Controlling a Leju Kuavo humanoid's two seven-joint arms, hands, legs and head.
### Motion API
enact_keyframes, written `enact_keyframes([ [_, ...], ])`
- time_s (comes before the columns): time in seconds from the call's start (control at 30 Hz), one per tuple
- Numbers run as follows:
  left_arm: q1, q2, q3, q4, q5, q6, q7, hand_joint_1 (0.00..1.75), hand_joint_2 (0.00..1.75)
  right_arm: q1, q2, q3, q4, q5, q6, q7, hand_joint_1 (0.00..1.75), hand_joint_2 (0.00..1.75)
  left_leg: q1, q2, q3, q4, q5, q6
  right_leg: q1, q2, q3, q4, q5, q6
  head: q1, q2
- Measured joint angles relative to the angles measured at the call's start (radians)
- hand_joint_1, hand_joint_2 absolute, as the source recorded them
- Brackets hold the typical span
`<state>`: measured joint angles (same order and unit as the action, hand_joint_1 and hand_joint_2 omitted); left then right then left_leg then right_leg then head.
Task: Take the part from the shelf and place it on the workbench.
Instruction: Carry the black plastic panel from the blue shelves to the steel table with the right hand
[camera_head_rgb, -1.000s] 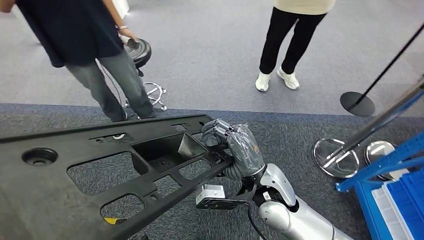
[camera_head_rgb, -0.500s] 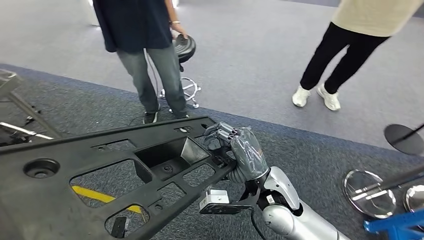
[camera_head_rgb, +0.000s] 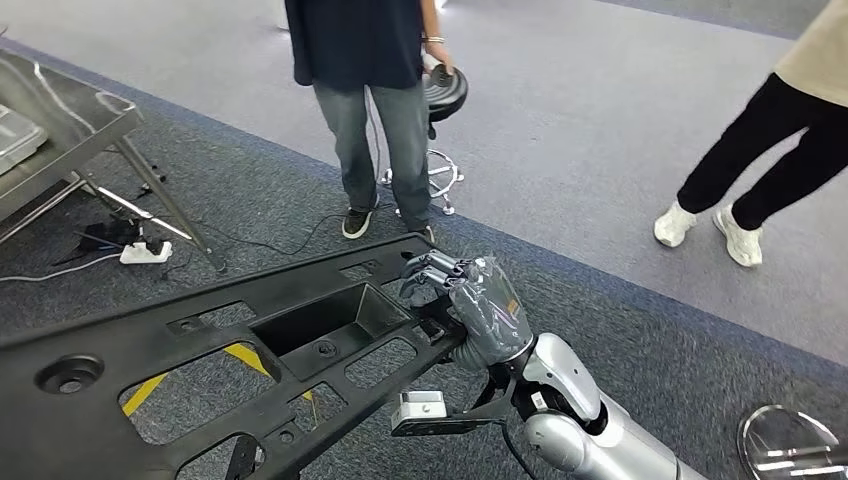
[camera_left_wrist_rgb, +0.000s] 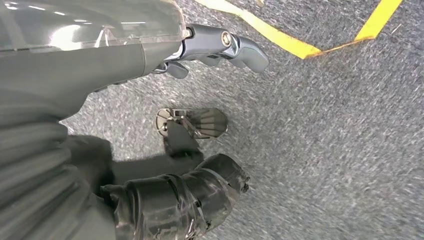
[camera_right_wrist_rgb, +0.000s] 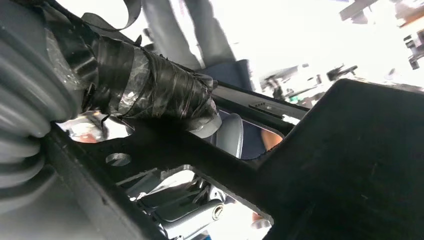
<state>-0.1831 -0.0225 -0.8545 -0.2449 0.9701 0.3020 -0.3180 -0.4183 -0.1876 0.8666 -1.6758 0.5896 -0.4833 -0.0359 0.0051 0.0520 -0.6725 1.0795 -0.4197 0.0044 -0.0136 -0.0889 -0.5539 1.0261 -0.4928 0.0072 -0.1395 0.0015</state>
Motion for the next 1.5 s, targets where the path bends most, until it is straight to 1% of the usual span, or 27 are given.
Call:
enact_keyframes([
  [0.07, -0.004, 0.000, 0.000, 0.000, -0.001, 0.000, 0.001, 0.00, 1.75, -0.003, 0.000, 0.001, 0.000, 0.000, 0.006, 0.001, 1.75, 1.75, -0.011, 0.012, 0.017, -0.036, -0.004, 0.013, 0.007, -0.018, 0.006, -0.002, -0.007, 0.012, 0.003, 0.000],
  [0.13, -0.003, 0.000, 0.000, 0.000, -0.003, 0.000, 0.003, 0.00, 1.75, -0.006, 0.000, 0.002, 0.000, 0.000, 0.011, 0.002, 1.75, 1.75, -0.010, -0.012, 0.019, -0.042, -0.003, 0.027, 0.006, -0.034, 0.014, -0.005, -0.014, 0.024, 0.005, 0.000],
  [0.2, -0.004, 0.001, 0.000, 0.000, -0.006, 0.001, 0.004, 0.00, 1.75, -0.009, 0.000, 0.002, 0.000, 0.000, 0.013, 0.003, 1.75, 1.75, -0.005, -0.035, 0.028, -0.051, -0.002, 0.039, 0.001, -0.004, 0.005, 0.028, -0.039, 0.033, 0.008, 0.000],
  [0.27, -0.008, 0.001, 0.000, 0.000, -0.007, 0.003, 0.006, 0.00, 1.75, -0.010, -0.001, 0.002, 0.000, 0.000, 0.014, 0.003, 1.75, 1.75, -0.004, -0.059, 0.034, -0.053, -0.002, 0.049, -0.002, 0.055, -0.051, 0.143, -0.091, 0.035, 0.014, 0.000],
  [0.3, -0.010, 0.001, 0.000, 0.000, -0.008, 0.004, 0.006, 0.00, 1.75, -0.009, -0.001, 0.002, 0.001, -0.001, 0.015, 0.003, 1.75, 1.75, -0.005, -0.071, 0.035, -0.053, -0.003, 0.053, -0.002, 0.073, -0.091, 0.213, -0.114, 0.035, 0.016, 0.000],
  [0.33, -0.010, 0.001, -0.001, 0.000, -0.008, 0.004, 0.007, 0.00, 1.75, -0.008, -0.002, 0.003, 0.001, -0.003, 0.016, 0.003, 1.75, 1.75, -0.006, -0.086, 0.035, -0.052, -0.004, 0.055, -0.002, 0.082, -0.124, 0.263, -0.123, 0.034, 0.017, 0.000],
  [0.37, -0.010, 0.001, -0.001, 0.000, -0.008, 0.004, 0.007, 0.00, 1.75, -0.007, -0.003, 0.003, 0.002, -0.007, 0.017, 0.001, 1.75, 1.75, -0.007, -0.101, 0.037, -0.052, -0.006, 0.056, -0.001, 0.086, -0.143, 0.280, -0.112, 0.032, 0.018, 0.000],
  [0.4, -0.009, 0.001, -0.001, 0.000, -0.008, 0.004, 0.007, 0.00, 1.75, -0.006, -0.003, 0.003, 0.002, -0.013, 0.020, -0.001, 1.75, 1.75, -0.007, -0.117, 0.038, -0.050, -0.007, 0.056, -0.001, 0.089, -0.143, 0.256, -0.082, 0.030, 0.018, 0.000],
  [0.43, -0.009, 0.001, -0.001, 0.000, -0.008, 0.004, 0.007, 0.00, 1.75, -0.006, -0.003, 0.003, 0.003, -0.020, 0.022, -0.005, 1.75, 1.75, -0.007, -0.133, 0.041, -0.049, -0.008, 0.055, -0.002, 0.097, -0.125, 0.197, -0.038, 0.026, 0.018, 0.000],
  [0.5, -0.010, 0.001, -0.001, 0.000, -0.010, 0.004, 0.007, 0.00, 1.75, -0.006, -0.004, 0.003, 0.003, -0.034, 0.025, -0.013, 1.75, 1.75, -0.007, -0.162, 0.043, -0.046, -0.012, 0.050, -0.004, 0.138, -0.075, 0.067, 0.026, 0.019, 0.018, 0.000],
  [0.57, -0.010, 0.001, -0.001, 0.000, -0.010, 0.003, 0.008, 0.00, 1.75, -0.006, -0.004, 0.003, 0.003, -0.042, 0.028, -0.019, 1.75, 1.75, -0.005, -0.185, 0.037, -0.046, -0.011, 0.040, -0.004, 0.164, -0.051, 0.012, 0.036, 0.015, 0.019, 0.000],
  [0.63, -0.007, 0.002, -0.001, 0.000, -0.011, 0.003, 0.008, 0.00, 1.75, -0.008, -0.004, 0.003, 0.003, -0.048, 0.032, -0.022, 1.75, 1.75, -0.002, -0.199, 0.032, -0.049, -0.008, 0.028, -0.003, 0.144, -0.043, 0.002, 0.037, 0.007, 0.019, 0.000],
  [0.7, -0.005, 0.004, -0.001, 0.000, -0.011, 0.003, 0.008, 0.00, 1.75, -0.009, -0.003, 0.004, 0.002, -0.055, 0.037, -0.026, 1.75, 1.75, -0.005, -0.154, 0.019, -0.026, -0.025, 0.017, -0.006, 0.120, -0.033, -0.011, 0.042, -0.004, 0.015, 0.000],
  [0.77, -0.008, 0.005, -0.002, 0.000, -0.011, 0.003, 0.007, 0.00, 1.75, -0.010, -0.002, 0.004, 0.002, -0.063, 0.043, -0.031, 1.75, 1.75, -0.004, -0.089, -0.029, 0.072, -0.074, 0.007, -0.006, 0.091, -0.023, -0.018, 0.041, -0.014, 0.013, 0.000],
  [0.83, -0.010, 0.004, -0.002, 0.000, -0.011, 0.003, 0.007, 0.00, 1.75, -0.009, -0.002, 0.005, 0.002, -0.069, 0.047, -0.035, 1.75, 1.75, 0.003, -0.067, -0.090, 0.188, -0.114, -0.001, -0.003, 0.062, -0.018, -0.019, 0.036, -0.018, 0.013, 0.000],
  [0.87, -0.009, 0.004, -0.002, 0.000, -0.011, 0.003, 0.007, 0.00, 1.75, -0.008, -0.002, 0.005, 0.002, -0.071, 0.048, -0.035, 1.75, 1.75, 0.006, -0.063, -0.103, 0.209, -0.111, -0.005, -0.004, 0.048, -0.016, -0.018, 0.033, -0.018, 0.013, 0.000],
  [0.93, -0.007, 0.005, -0.002, 0.000, -0.011, 0.003, 0.007, 0.00, 1.75, -0.008, -0.002, 0.006, 0.002, -0.072, 0.050, -0.036, 1.75, 1.75, 0.011, -0.050, -0.073, 0.142, -0.059, -0.010, -0.006, 0.023, -0.010, -0.017, 0.025, -0.012, 0.012, 0.000],
  [1.0, -0.009, 0.005, -0.002, 0.000, -0.011, 0.004, 0.007, 0.00, 1.75, -0.009, -0.002, 0.007, 0.002, -0.072, 0.051, -0.038, 1.75, 1.75, 0.006, -0.009, -0.008, 0.014, -0.011, -0.007, -0.004, 0.001, -0.002, -0.013, 0.015, -0.002, 0.012, 0.000],
  [1.07, -0.012, 0.005, -0.002, 0.000, -0.011, 0.004, 0.007, 0.00, 1.75, -0.010, -0.002, 0.007, 0.002, -0.072, 0.052, -0.040, 1.75, 1.75, -0.002, 0.012, 0.022, -0.044, -0.003, 0.006, 0.002, -0.019, 0.005, -0.012, 0.007, 0.009, 0.014, 0.000],
  [1.13, -0.012, 0.005, -0.002, 0.000, -0.012, 0.004, 0.007, 0.00, 1.75, -0.012, -0.002, 0.007, 0.002, -0.071, 0.052, -0.042, 1.75, 1.75, -0.005, -0.011, 0.023, -0.047, -0.004, 0.022, 0.005, -0.037, 0.013, -0.015, 0.001, 0.020, 0.018, 0.000],
  [1.17, -0.011, 0.006, -0.002, 0.000, -0.012, 0.004, 0.006, 0.00, 1.75, -0.013, -0.002, 0.007, 0.002, -0.071, 0.052, -0.043, 1.75, 1.75, -0.004, -0.024, 0.026, -0.050, -0.004, 0.028, 0.002, -0.031, 0.016, -0.012, -0.006, 0.027, 0.020, 0.000],
  [1.23, -0.012, 0.005, -0.002, 0.000, -0.014, 0.004, 0.005, 0.00, 1.75, -0.016, -0.002, 0.007, 0.001, -0.070, 0.051, -0.043, 1.75, 1.75, 0.000, -0.046, 0.034, -0.057, -0.003, 0.041, -0.004, 0.017, -0.004, 0.044, -0.042, 0.035, 0.026, 0.000],
  [1.3, -0.015, 0.005, -0.002, 0.000, -0.016, 0.004, 0.004, 0.00, 1.75, -0.015, -0.003, 0.007, 0.001, -0.069, 0.051, -0.044, 1.75, 1.75, 0.001, -0.070, 0.036, -0.058, -0.003, 0.049, -0.005, 0.070, -0.072, 0.172, -0.098, 0.035, 0.034, 0.000],
  [1.37, -0.016, 0.005, -0.003, 0.000, -0.017, 0.004, 0.004, 0.00, 1.75, -0.011, -0.003, 0.007, 0.002, -0.068, 0.051, -0.044, 1.75, 1.75, -0.002, -0.099, 0.036, -0.056, -0.004, 0.053, -0.004, 0.084, -0.134, 0.268, -0.114, 0.033, 0.038, 0.000],
  [1.4, -0.015, 0.005, -0.003, 0.000, -0.017, 0.003, 0.004, 0.00, 1.75, -0.011, -0.004, 0.007, 0.002, -0.066, 0.051, -0.044, 1.75, 1.75, -0.003, -0.114, 0.036, -0.055, -0.005, 0.053, -0.003, 0.087, -0.141, 0.264, -0.095, 0.030, 0.038, 0.000],
  [1.43, -0.014, 0.005, -0.003, 0.000, -0.017, 0.002, 0.003, 0.00, 1.75, -0.011, -0.004, 0.008, 0.003, -0.064, 0.050, -0.044, 1.75, 1.75, -0.004, -0.130, 0.037, -0.054, -0.005, 0.053, -0.003, 0.093, -0.130, 0.222, -0.059, 0.025, 0.038, 0.000],
  [1.5, -0.015, 0.005, -0.003, 0.000, -0.017, 0.000, 0.003, 0.00, 1.75, -0.012, -0.004, 0.008, 0.003, -0.058, 0.050, -0.044, 1.75, 1.75, -0.005, -0.158, 0.037, -0.051, -0.005, 0.051, -0.004, 0.135, -0.079, 0.086, 0.012, 0.013, 0.039, 0.000],
])
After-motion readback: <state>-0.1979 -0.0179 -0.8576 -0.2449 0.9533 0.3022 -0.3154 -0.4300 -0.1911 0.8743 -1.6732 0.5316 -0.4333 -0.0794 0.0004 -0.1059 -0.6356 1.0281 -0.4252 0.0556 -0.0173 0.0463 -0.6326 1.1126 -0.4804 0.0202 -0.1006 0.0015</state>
